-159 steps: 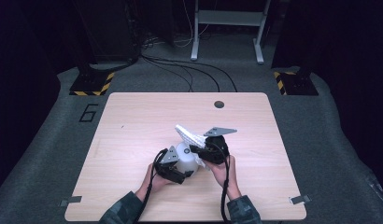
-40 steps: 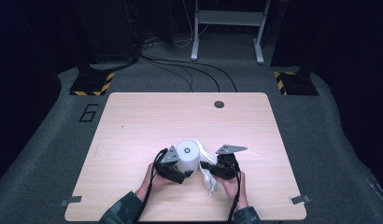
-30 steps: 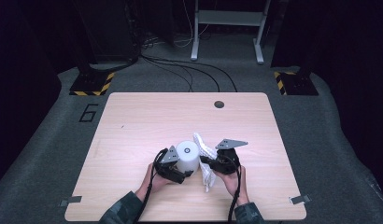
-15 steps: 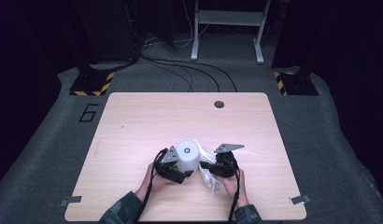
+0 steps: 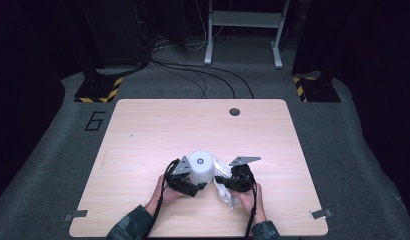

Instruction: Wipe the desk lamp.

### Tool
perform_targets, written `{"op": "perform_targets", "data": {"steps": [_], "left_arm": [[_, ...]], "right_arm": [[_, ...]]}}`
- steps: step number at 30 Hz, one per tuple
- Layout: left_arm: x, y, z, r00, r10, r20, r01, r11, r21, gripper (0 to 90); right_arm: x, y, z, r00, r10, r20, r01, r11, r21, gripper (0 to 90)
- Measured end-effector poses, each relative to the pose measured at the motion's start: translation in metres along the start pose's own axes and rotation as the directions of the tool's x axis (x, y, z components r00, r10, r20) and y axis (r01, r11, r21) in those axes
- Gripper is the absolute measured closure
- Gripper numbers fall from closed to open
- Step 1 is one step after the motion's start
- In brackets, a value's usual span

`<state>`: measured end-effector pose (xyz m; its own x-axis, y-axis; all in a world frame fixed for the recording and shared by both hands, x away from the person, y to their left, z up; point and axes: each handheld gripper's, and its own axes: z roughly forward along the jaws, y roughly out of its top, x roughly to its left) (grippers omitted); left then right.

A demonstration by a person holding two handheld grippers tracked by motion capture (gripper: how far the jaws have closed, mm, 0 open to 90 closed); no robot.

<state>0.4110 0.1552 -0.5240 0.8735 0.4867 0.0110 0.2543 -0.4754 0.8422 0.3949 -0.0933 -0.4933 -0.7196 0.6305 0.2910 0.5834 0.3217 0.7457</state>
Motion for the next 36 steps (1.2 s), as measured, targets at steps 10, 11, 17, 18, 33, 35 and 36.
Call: {"op": "perform_targets", "data": {"steps": [10, 11, 17, 18, 33, 35, 36], "left_arm": [[0.0, 0.0, 0.0, 1.0, 0.0, 0.0, 0.0, 1.0, -0.001, 7.9], [0.0, 0.0, 0.0, 1.0, 0.0, 0.0, 0.0, 1.0, -0.001, 7.9], [0.0, 0.0, 0.0, 1.0, 0.003, 0.004, -0.003, 1.0, 0.003, 7.9], [0.0, 0.0, 0.0, 1.0, 0.002, 0.006, -0.002, 1.0, 0.003, 7.9], [0.001, 0.0, 0.0, 0.9999, 0.015, -0.004, -0.015, 0.9999, 0.001, 7.9], [0.001, 0.0, 0.0, 0.9999, 0.014, -0.003, -0.014, 0.9999, 0.001, 7.9], [0.001, 0.0, 0.0, 0.9999, 0.013, -0.001, -0.013, 0.9999, 0.003, 7.9]], "right_arm": [[0.018, 0.031, -0.027, 0.9977, -0.068, 0.002, 0.068, 0.995, -0.079, 85.0], [0.019, 0.033, -0.029, 0.9979, -0.065, -0.003, 0.065, 0.994, -0.089, 85.0], [0.024, 0.049, -0.037, 0.9977, -0.068, -0.002, 0.067, 0.989, -0.133, 85.0], [0.025, 0.053, -0.038, 0.9969, -0.079, -0.004, 0.078, 0.987, -0.142, 85.0], [0.037, 0.086, -0.012, 0.9939, -0.092, 0.061, 0.096, 0.992, -0.077, 85.0], [0.035, 0.086, -0.01, 0.9943, -0.088, 0.06, 0.092, 0.993, -0.072, 85.0], [0.034, 0.087, -0.009, 0.9944, -0.086, 0.062, 0.09, 0.993, -0.075, 85.1]]}}
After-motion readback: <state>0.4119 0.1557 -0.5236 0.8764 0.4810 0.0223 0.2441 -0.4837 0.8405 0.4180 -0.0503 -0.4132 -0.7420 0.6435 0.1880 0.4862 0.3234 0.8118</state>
